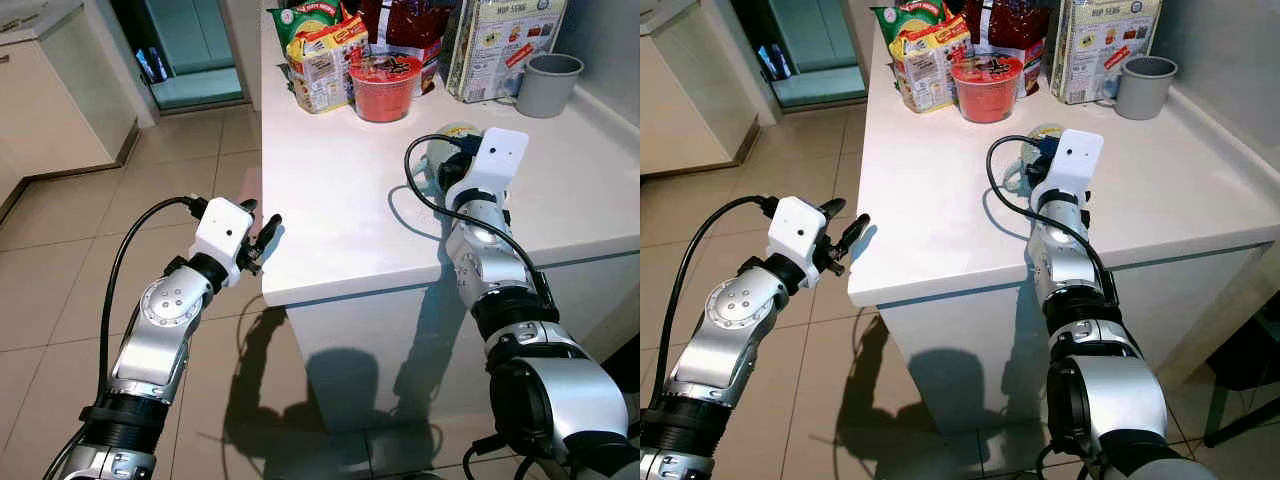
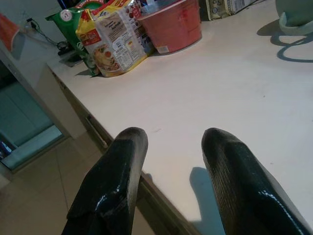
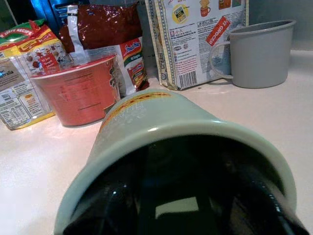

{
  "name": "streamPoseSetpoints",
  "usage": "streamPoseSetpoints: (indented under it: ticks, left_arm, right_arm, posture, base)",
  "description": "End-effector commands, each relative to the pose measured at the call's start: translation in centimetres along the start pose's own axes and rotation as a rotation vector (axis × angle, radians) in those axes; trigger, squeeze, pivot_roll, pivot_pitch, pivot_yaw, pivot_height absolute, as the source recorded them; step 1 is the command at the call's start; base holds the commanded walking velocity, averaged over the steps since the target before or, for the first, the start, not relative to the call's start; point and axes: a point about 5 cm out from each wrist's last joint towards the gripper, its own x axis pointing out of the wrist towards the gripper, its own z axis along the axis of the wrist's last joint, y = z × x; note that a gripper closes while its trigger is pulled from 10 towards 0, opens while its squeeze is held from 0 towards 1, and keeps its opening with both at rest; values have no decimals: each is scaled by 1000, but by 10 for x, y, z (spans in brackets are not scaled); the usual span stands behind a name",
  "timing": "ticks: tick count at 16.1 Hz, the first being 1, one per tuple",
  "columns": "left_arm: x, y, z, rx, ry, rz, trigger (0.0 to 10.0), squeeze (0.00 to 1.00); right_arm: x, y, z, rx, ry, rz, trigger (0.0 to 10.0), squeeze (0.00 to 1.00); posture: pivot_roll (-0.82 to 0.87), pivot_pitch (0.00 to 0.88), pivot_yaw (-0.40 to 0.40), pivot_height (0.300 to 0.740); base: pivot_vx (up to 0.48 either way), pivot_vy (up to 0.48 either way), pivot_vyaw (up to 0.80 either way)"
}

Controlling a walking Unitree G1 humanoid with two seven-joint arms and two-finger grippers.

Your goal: Setting the table

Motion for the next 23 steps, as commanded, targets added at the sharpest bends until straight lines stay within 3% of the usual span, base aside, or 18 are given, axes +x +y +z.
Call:
streamPoseSetpoints:
  ticks: [1, 20, 23]
  left_arm:
    - [0, 3, 4, 19, -7, 4, 10000, 0]
    - [1, 4, 5, 31, -14, 1, 10000, 0]
    - [1, 4, 5, 34, -14, -3, 10000, 0]
  right_arm:
    - [-2, 3, -1, -2, -9, 11, 10000, 1000]
    - [-3, 10, 4, -28, -48, 60, 10000, 1000]
    - [1, 11, 26, -31, -135, 74, 10000, 1000]
  posture:
    - [75, 0, 139, 740]
    - [75, 0, 135, 740]
    - [75, 0, 137, 740]
  base:
    - [0, 0, 0]
    - [0, 0, 0]
    - [0, 0, 0]
